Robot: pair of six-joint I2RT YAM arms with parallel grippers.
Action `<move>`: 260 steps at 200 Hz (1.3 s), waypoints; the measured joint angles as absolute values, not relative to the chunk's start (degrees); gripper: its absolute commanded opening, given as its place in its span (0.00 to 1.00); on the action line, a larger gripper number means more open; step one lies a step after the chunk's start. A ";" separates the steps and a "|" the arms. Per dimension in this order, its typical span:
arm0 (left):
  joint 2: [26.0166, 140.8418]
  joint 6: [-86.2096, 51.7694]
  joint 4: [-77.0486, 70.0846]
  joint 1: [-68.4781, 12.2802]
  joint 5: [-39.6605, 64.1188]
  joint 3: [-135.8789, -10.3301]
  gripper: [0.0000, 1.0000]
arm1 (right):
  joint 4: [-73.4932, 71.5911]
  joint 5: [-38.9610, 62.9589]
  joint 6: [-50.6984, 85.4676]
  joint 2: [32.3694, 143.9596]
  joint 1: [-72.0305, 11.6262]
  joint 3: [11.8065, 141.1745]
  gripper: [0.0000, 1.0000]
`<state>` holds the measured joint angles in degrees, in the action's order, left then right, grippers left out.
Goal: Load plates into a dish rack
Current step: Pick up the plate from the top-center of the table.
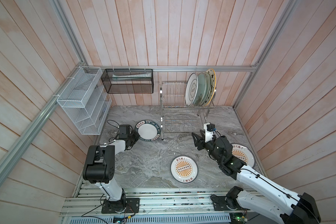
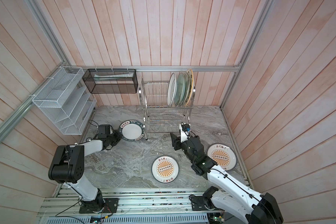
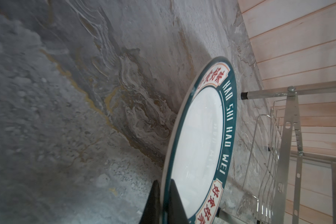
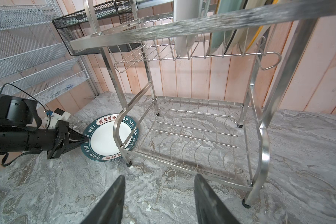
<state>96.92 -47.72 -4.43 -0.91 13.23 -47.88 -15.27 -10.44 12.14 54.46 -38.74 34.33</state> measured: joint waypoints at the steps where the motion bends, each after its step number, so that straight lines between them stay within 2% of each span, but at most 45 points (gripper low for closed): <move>1: 96.73 -47.72 -4.32 -0.91 13.08 -47.81 0.00 | -15.27 -10.44 12.14 54.43 -38.74 34.30 0.57; 50: 91.98 -46.63 0.21 -0.36 8.60 -46.81 0.00 | -15.22 -10.44 12.14 54.00 -38.74 34.30 0.58; 152: 80.93 -43.40 8.80 -0.27 6.57 -46.81 0.00 | -15.22 -10.44 12.19 53.95 -38.74 34.30 0.58; 260: 71.61 -36.03 15.22 -0.27 10.31 -51.48 0.00 | -15.35 -10.15 12.21 57.08 -38.74 34.30 0.58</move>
<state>71.61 -36.03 15.22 -0.27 10.31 -51.48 -15.35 -10.15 12.21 57.08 -38.74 34.30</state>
